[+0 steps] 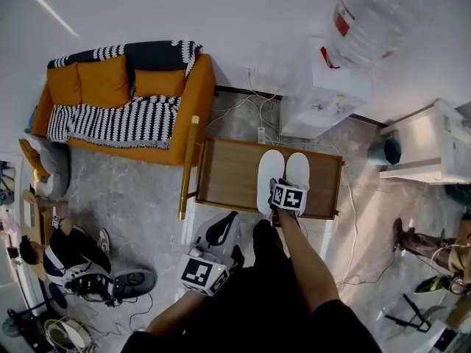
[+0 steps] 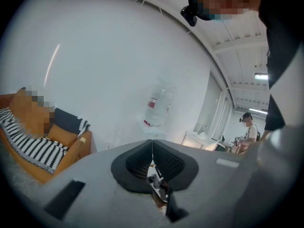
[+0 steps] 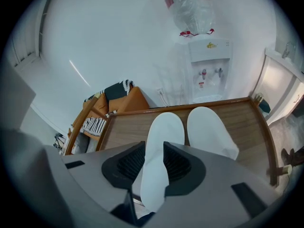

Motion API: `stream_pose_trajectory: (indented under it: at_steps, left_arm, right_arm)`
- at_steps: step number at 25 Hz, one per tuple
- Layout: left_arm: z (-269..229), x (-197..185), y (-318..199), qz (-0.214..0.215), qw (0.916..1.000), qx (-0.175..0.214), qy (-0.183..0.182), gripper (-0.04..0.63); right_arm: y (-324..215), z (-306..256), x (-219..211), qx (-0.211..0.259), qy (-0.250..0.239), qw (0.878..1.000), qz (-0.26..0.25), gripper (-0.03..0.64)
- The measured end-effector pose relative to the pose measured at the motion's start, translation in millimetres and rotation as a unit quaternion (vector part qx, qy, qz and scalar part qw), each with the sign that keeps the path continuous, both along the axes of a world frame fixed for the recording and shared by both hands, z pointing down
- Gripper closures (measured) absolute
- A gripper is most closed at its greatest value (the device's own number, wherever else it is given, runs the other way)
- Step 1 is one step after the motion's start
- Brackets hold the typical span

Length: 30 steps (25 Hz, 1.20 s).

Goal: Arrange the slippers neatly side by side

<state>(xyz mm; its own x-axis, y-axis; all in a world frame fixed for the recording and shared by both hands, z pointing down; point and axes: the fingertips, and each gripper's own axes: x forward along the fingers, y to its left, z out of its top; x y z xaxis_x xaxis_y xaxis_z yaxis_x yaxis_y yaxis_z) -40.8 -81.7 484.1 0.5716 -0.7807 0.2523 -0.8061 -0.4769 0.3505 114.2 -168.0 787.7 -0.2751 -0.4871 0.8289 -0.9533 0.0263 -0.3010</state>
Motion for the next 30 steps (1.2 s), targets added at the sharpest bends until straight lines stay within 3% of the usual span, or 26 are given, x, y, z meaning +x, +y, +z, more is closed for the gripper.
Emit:
stream_pose_trajectory:
  at_steps: [13,20,30]
  left_arm:
    - [-37.7,-6.8,44.9,0.046,0.9974,0.048,0.026,0.578]
    - [-53.8,4.0,74.4,0.090,0.9931,0.065,0.036,0.578]
    - [-68.7,29.4,103.4,0.105,0.9906,0.073,0.047,0.578]
  right_arm:
    - [46.9,-150.0,17.5,0.142,0.011,0.990,0.010,0.522]
    - [108.6,-230.4,35.6,0.214,0.029,0.976,0.036,0.555]
    - [202.5,-310.4,64.0,0.300,0.054,0.950,0.068,0.588]
